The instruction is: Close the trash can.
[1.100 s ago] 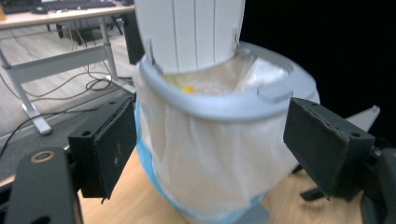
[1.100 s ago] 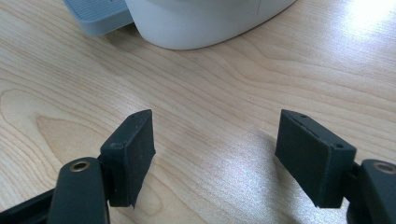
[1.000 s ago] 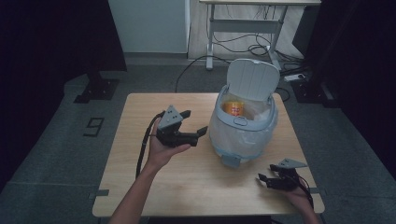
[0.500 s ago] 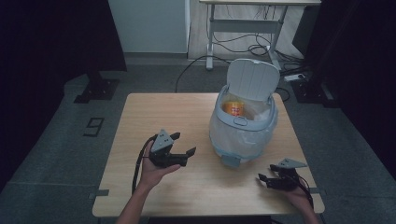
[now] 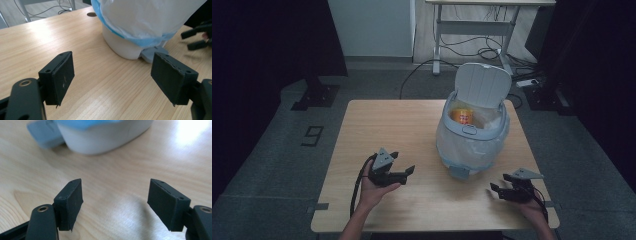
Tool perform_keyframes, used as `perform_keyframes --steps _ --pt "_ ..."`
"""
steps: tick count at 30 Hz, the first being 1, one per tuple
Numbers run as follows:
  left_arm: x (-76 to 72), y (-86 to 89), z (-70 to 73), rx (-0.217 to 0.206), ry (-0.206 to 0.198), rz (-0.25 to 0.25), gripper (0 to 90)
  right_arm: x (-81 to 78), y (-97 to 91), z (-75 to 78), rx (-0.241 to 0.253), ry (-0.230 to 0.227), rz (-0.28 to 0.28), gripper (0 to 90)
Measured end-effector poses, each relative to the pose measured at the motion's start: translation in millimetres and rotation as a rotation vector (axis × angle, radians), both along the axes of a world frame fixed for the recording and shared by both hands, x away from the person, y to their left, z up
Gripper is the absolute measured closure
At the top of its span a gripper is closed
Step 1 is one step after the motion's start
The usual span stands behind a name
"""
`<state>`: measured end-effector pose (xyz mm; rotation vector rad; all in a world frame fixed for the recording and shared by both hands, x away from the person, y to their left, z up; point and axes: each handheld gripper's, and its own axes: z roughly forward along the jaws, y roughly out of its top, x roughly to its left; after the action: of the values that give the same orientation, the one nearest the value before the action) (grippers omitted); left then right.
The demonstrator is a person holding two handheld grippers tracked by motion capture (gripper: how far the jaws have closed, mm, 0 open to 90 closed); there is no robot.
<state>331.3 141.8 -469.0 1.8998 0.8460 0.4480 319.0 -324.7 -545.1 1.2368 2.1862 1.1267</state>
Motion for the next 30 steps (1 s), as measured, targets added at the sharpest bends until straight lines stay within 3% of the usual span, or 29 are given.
perform_keyframes --steps 7,11,16,21,24,30 --pt "1.3 -4.0 -6.6 0.027 0.014 -0.006 18.8 -4.1 -7.4 29.9 0.073 -0.077 -0.018 27.1" --pt "2.1 -2.8 -11.7 0.035 0.028 -0.006 18.8 -3.9 -13.1 55.2 0.148 -0.118 -0.021 26.8" --pt "2.6 -2.2 -16.9 0.045 0.042 -0.006 18.8 -0.1 -15.8 90.7 0.166 -0.169 -0.015 25.5" --pt "3.3 -2.4 -19.4 0.044 0.052 -0.008 19.8 6.3 -17.1 132.1 0.233 -0.204 0.023 25.2" --pt "3.5 -1.8 -20.8 0.044 0.058 -0.005 19.8 16.1 -12.4 154.8 0.239 -0.219 0.027 25.4" --pt "3.2 1.2 -19.7 0.039 0.060 -0.008 19.8 39.0 -0.4 183.1 0.216 -0.226 0.027 25.1"
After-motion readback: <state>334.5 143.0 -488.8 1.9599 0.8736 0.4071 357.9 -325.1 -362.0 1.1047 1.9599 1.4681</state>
